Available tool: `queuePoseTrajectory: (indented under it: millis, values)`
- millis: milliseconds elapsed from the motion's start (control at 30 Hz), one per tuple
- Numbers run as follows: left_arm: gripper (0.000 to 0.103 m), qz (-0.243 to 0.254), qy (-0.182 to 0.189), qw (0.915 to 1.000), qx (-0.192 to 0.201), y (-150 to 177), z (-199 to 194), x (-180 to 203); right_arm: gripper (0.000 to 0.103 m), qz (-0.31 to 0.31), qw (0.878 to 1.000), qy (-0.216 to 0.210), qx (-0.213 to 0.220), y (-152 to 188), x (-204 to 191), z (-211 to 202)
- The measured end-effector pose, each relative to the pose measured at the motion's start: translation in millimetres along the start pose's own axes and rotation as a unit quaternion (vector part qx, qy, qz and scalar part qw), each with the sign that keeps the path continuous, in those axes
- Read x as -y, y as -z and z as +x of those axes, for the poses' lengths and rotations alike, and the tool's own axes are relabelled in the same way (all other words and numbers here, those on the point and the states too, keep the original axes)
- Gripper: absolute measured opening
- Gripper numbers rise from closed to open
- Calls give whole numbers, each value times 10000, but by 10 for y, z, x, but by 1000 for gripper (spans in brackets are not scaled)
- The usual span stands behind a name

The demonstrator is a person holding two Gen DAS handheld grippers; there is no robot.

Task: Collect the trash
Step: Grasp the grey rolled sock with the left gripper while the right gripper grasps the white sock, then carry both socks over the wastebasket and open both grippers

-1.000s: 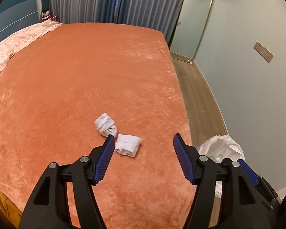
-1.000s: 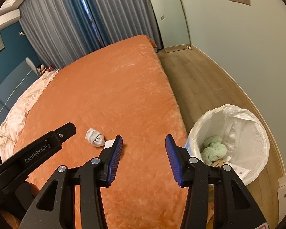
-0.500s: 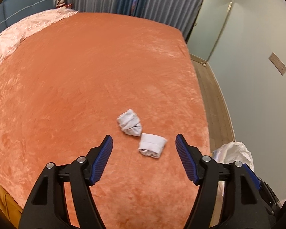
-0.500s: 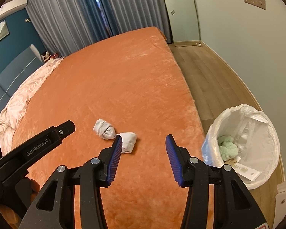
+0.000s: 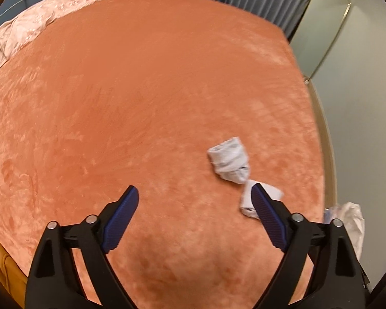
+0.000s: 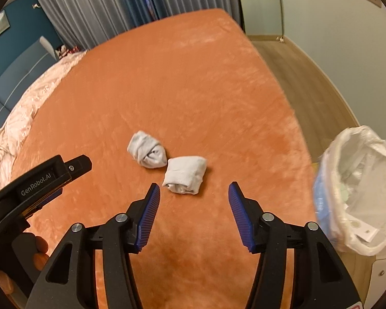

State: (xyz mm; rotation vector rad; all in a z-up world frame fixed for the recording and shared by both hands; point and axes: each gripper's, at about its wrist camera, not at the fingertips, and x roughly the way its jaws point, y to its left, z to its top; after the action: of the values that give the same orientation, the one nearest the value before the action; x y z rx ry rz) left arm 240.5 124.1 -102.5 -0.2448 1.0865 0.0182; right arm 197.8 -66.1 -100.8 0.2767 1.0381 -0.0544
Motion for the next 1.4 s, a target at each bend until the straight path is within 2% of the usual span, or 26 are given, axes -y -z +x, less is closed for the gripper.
queuePoseTrajectory:
  millis: [133, 333, 500, 600, 667, 767, 1000, 1067, 1100, 1167, 1267, 1400]
  values:
    - [86, -33, -74, 9997, -221, -81, 300, -33, 58, -14, 9996, -14, -278, -37, -82, 371]
    - [86, -81, 63, 9988, -473, -227, 696, 0, 61, 89, 9981, -32, -611, -108, -98, 848]
    - [86, 122, 163, 9974, -684, -341, 1035, 166, 61, 170, 9967, -61, -794, -160, -83, 1121]
    - [84, 219, 187, 9970, -711, -378, 1186, 254, 61, 299, 9949, -217, -944, -178, -41, 1274]
    - [75, 286, 269, 9964, -747, -382, 1269, 292, 60, 336, 9948, -238, -936, -166, -30, 1338]
    - [69, 368, 403, 9951, -828, -372, 1377, 330, 57, 288, 9956, -234, -856, -161, -21, 1367]
    - [64, 518, 449, 9947, -763, -339, 1417, 379, 55, 123, 9970, -247, -722, -134, -37, 1420]
    - [53, 482, 533, 9944, -775, -329, 1397, 384, 53, 94, 9972, -229, -703, -122, -38, 1415]
    - [49, 485, 607, 9939, -781, -323, 1362, 393, 50, 85, 9973, -213, -699, -123, -47, 1411]
    - [34, 545, 654, 9934, -775, -309, 1303, 423, 43, 169, 9968, -259, -731, -113, -35, 1371]
    - [23, 653, 646, 9930, -748, -275, 1196, 489, 36, 343, 9955, -375, -794, -101, 45, 1286]
    - [20, 660, 685, 9929, -712, -188, 997, 513, 34, 451, 9954, -408, -740, -7, 131, 1059]
